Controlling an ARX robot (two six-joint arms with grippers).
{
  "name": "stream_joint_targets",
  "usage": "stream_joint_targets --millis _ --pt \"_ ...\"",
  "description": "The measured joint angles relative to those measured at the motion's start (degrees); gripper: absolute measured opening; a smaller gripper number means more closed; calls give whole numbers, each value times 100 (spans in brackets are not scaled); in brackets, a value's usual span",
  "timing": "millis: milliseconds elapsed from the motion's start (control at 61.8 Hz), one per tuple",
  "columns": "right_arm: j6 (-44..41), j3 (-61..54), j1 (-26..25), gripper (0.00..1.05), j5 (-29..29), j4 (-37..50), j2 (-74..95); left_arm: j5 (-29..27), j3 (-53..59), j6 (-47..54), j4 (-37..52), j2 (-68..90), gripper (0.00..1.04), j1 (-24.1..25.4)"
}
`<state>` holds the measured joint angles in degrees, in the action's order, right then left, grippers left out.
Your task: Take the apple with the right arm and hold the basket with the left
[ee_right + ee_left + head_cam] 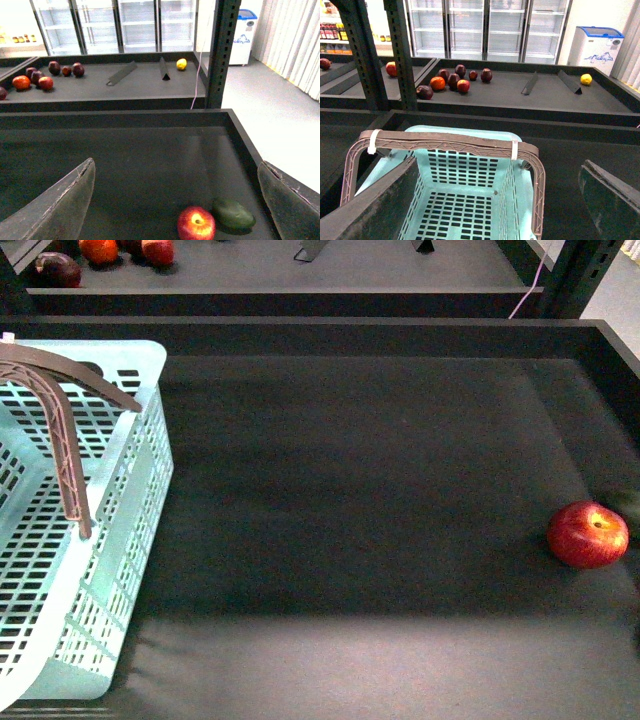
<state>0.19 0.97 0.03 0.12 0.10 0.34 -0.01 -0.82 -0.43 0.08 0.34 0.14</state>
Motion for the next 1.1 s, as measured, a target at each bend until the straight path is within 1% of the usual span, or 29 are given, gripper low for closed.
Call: stream_joint_targets --millis 680,696,728,761,793,809,874,971,1003,1101 --pt "0 0 0 96 0 0 0 0 0 0 0 0 98 0" --pt "0 0 0 96 0 0 0 -81 -24 -42 -85 48 98 -24" --pt "0 0 0 96 0 0 0 -474 -306 -393 -826 372 98 -125" --pt "2 0 0 96 7 0 0 -634 -579 -684 -1390 772 98 -153" --pt "0 0 0 96 -2 0 -2 -645 -820 -922 -1827 1163 98 -122" --pt "-2 0 0 96 -11 0 -4 -601 -944 -1054 -2020 1397 98 -83" --pt "0 0 0 96 -11 -2 -4 -420 -1200 -1340 -2103 1910 98 76" --pt "0 0 0 96 -9 -2 -4 144 -1692 -1799 -1777 2570 98 531" --pt "0 0 0 96 -9 -2 -4 522 -1895 -2076 -1655 2841 98 778" --pt "0 0 0 96 -11 -2 -4 1274 -2249 -3008 -1311 3624 98 1366"
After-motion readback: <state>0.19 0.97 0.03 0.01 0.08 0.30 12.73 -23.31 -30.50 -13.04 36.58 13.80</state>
